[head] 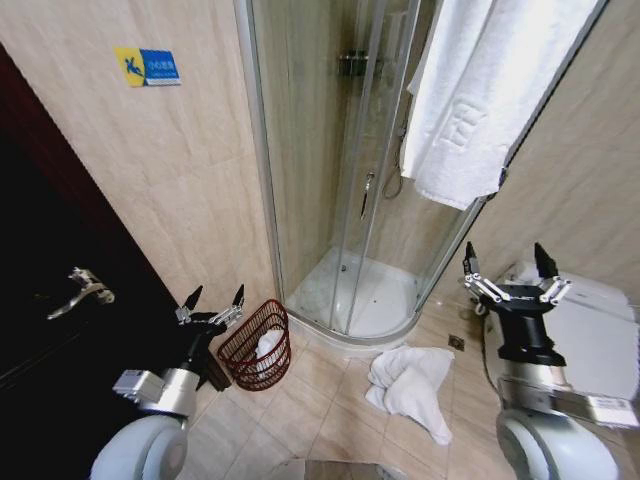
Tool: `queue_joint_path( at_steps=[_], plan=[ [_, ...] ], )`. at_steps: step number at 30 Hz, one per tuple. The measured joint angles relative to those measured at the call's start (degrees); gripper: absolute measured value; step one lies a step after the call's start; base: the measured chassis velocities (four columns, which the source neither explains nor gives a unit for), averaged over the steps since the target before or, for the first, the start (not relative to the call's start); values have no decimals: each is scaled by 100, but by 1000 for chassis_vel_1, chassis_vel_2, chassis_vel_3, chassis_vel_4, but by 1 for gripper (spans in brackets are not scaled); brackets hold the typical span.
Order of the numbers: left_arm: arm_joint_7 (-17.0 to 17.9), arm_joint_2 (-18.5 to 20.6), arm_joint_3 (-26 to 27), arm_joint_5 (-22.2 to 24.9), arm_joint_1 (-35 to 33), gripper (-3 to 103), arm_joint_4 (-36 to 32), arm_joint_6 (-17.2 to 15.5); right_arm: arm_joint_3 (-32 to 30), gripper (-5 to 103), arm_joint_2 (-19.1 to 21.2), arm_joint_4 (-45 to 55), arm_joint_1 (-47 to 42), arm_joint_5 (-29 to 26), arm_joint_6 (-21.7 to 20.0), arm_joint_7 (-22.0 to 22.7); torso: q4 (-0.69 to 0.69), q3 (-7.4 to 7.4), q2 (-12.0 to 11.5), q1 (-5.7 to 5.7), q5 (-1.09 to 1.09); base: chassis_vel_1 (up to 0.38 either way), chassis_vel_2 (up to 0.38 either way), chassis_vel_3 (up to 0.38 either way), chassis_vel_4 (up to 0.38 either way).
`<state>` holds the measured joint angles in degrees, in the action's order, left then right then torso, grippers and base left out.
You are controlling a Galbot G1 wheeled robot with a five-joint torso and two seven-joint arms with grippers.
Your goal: Discard the used towel into the hamper.
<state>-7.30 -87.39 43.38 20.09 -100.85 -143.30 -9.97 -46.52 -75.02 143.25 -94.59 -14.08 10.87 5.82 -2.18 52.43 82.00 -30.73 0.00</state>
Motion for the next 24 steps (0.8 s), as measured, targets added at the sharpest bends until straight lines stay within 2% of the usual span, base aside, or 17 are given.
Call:
queue_joint_path(
  at_steps=[6, 9, 11, 15, 17, 19, 21, 24],
  plan=[
    [0, 2, -2, 3, 1, 100, 4, 0, -127, 100, 143, -1, 134, -202, 84, 78, -2, 0, 0, 1, -1, -185, -177, 186, 186],
    [-1, 1, -4, 4, 0, 100, 4, 0, -141, 100, 133, -1, 157, -281, 306, -76, 0, 0, 0, 1, 4, -154, -159, 158, 185],
    [-1, 1, -4, 5, 1, 100, 4, 0, -82, 100, -42, -1, 105, -286, 654, -242, 1, 0, 0, 1, 4, -90, -105, 94, 74],
    [-1, 2, -4, 5, 1, 100, 5, 0, -108, 100, -70, -2, 137, -327, 835, -276, 2, 0, 0, 1, 2, -13, -26, 23, 7],
    [-1, 4, -3, 5, 1, 100, 5, 0, -232, 100, 75, -1, 281, -432, 867, -216, 0, 0, 0, 1, -5, 24, 62, -15, -64],
    [-1, 5, -2, 5, 1, 100, 6, 0, -523, 100, 301, -1, 524, -664, 845, -98, -1, 0, 0, 0, -2, 79, 73, -39, -31],
    [0, 5, -2, 5, 1, 100, 6, 0, -580, 100, 342, 0, 584, -722, 856, -66, -1, 0, 0, 0, -2, 86, 61, -18, -13],
    [0, 5, -2, 5, 1, 100, 6, -1, -727, 100, 424, 2, 864, -941, 1000, 236, 0, 0, 0, 0, 0, 0, 0, 0, 0]
  ],
)
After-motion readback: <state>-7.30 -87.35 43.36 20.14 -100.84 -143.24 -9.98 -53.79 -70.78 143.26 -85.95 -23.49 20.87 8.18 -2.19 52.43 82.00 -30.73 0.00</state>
